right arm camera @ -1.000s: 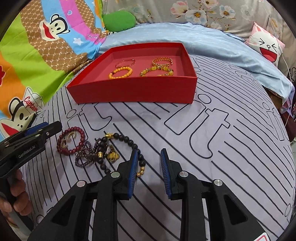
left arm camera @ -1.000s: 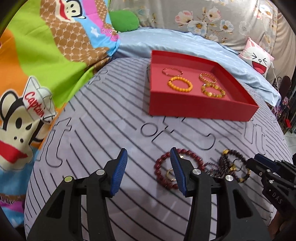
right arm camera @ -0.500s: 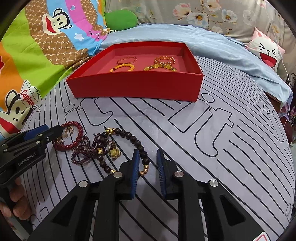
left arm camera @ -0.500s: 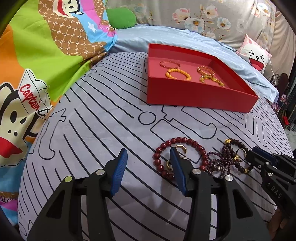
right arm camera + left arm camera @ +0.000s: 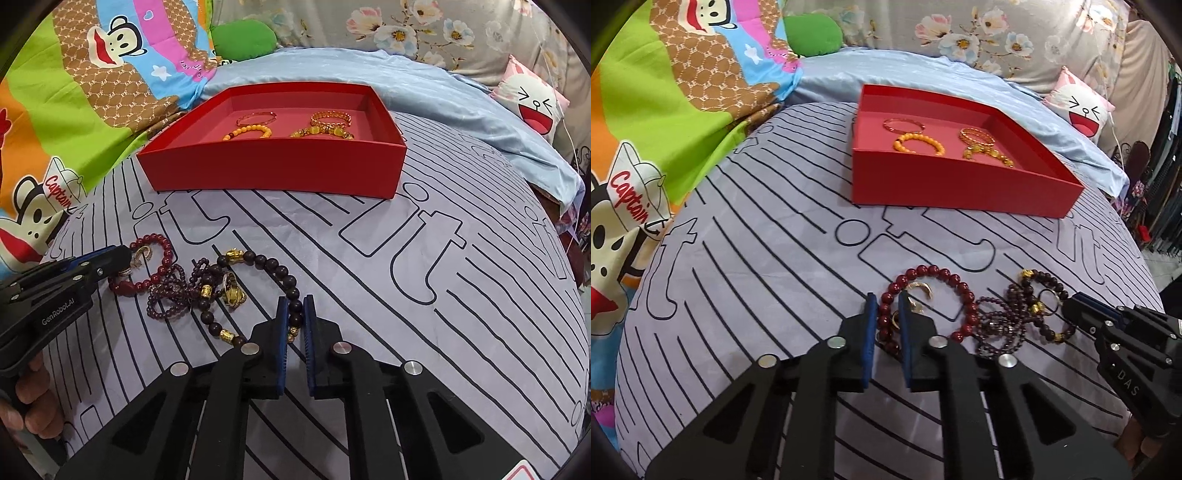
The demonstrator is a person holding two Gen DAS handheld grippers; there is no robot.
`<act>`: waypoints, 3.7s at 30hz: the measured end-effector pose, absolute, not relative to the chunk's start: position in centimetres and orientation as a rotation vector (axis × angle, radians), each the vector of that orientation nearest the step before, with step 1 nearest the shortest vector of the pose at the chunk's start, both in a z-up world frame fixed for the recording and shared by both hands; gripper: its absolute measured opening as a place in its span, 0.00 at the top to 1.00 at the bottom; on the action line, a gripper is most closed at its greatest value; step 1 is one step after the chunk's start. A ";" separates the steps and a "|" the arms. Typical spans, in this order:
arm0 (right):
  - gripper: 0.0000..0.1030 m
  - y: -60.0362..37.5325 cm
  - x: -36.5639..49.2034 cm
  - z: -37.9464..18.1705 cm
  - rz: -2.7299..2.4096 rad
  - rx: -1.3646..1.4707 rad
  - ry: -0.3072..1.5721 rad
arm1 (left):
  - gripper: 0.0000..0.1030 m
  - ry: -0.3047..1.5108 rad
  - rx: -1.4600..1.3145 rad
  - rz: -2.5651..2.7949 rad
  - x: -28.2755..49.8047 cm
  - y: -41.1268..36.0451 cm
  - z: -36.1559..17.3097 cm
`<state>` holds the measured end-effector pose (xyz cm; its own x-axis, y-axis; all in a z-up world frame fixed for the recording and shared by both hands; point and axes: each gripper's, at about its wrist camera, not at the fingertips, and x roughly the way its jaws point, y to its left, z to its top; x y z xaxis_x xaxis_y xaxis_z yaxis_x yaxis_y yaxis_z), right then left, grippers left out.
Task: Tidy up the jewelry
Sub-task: 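Grasp the dark red bead bracelet with the left tool while the right tool grasps the black bead bracelet, then lower both bracelets into the red tray and open both tools, then move the left tool to the garnet strand while the right tool reaches the gold ring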
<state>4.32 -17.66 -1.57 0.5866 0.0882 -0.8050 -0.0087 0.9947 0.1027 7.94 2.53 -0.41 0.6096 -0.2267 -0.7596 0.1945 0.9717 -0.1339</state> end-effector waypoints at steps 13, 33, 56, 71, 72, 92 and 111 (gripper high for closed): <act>0.93 -19.8 3.0 -0.3 0.061 0.190 0.942 | 0.93 0.869 -0.092 -0.294 7.0 2.7 1.9; 0.93 -22.9 5.2 7.8 0.042 0.182 0.778 | 0.93 0.775 -0.084 -0.431 8.5 0.0 9.2; 0.93 -20.5 18.5 3.8 0.140 0.253 0.902 | 0.93 0.866 -0.138 -0.379 20.5 -1.5 6.1; 0.82 -22.7 17.8 1.1 0.055 0.246 0.914 | 0.93 0.836 0.009 -0.265 19.5 -0.9 4.5; 0.82 -22.8 17.7 1.1 0.054 0.245 0.913 | 0.93 0.835 0.013 -0.263 19.5 -0.9 4.5; 0.81 -22.7 11.9 4.1 0.065 0.240 0.845 | 0.92 0.784 0.041 -0.250 15.0 -0.7 6.1; 0.81 -21.8 3.6 2.1 0.055 0.214 0.894 | 0.90 0.866 -0.009 -0.187 8.3 3.1 2.2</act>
<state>3.61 -21.78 2.15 0.6263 0.1367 -0.7675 0.0415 0.9773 0.2079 8.31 3.06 2.18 0.6327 -0.1674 -0.7561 0.1599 0.9836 -0.0839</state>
